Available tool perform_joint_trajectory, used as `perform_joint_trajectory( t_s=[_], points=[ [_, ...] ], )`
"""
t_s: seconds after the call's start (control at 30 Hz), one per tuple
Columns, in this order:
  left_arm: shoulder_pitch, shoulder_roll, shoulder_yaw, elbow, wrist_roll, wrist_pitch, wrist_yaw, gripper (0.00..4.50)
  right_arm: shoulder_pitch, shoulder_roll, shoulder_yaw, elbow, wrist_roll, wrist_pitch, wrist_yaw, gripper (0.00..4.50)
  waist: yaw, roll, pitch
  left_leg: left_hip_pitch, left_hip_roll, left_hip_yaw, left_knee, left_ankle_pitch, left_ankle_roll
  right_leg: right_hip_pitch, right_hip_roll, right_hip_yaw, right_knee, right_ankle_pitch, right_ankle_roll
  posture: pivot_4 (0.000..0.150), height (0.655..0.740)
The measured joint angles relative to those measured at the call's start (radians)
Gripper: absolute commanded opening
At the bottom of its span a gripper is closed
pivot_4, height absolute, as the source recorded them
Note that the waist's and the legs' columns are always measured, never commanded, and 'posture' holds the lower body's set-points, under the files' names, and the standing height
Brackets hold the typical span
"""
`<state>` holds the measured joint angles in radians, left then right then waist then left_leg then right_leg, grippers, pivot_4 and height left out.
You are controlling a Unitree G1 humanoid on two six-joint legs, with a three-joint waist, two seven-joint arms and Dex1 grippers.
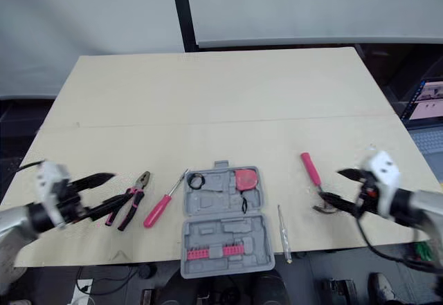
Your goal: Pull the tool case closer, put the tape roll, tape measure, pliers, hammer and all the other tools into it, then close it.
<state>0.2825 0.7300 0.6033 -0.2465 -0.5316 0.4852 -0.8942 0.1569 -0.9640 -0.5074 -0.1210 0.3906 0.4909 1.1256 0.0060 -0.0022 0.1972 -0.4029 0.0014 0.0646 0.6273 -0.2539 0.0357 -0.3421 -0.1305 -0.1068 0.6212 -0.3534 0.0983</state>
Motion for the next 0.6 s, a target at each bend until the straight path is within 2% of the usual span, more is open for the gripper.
perform_joint_trajectory(
  t_s=[0.13,0.33,0.47,0.6],
  points=[
    [0.131,0.018,0.166,0.139,0.027,-0.036,-0.009,4.5,0.096,-0.057,-0.106,0.17,-0.044,-0.096,0.047,4.47,-0.004,0.0,0.0,0.0,0.001,0.0,-0.003,-0.001,-0.001,-0.001,0.0,0.001,-0.004,-0.001,-0.001,0.15,0.7278],
    [0.186,0.051,0.26,0.354,0.069,-0.145,-0.031,4.5,0.085,-0.076,-0.135,0.402,-0.082,-0.226,0.042,4.47,-0.007,0.001,-0.001,0.0,0.001,0.001,-0.013,-0.002,-0.002,-0.006,-0.001,0.001,-0.011,-0.001,-0.003,0.15,0.7278],
    [0.175,0.068,0.259,0.35,0.059,-0.134,-0.044,4.5,0.039,-0.076,-0.128,0.439,-0.081,-0.261,0.041,4.47,-0.007,0.002,0.0,-0.002,0.001,0.001,-0.014,-0.001,-0.003,-0.007,-0.001,0.0,-0.01,-0.001,-0.003,0.15,0.7278],
    [0.159,0.068,0.238,0.243,0.019,-0.072,-0.041,4.5,-0.027,-0.074,-0.112,0.429,-0.046,-0.251,0.05,4.47,-0.009,0.003,0.0,-0.001,0.001,0.001,-0.013,-0.001,-0.003,-0.005,-0.001,0.001,-0.01,-0.001,-0.002,0.15,0.7278]
  ],
)
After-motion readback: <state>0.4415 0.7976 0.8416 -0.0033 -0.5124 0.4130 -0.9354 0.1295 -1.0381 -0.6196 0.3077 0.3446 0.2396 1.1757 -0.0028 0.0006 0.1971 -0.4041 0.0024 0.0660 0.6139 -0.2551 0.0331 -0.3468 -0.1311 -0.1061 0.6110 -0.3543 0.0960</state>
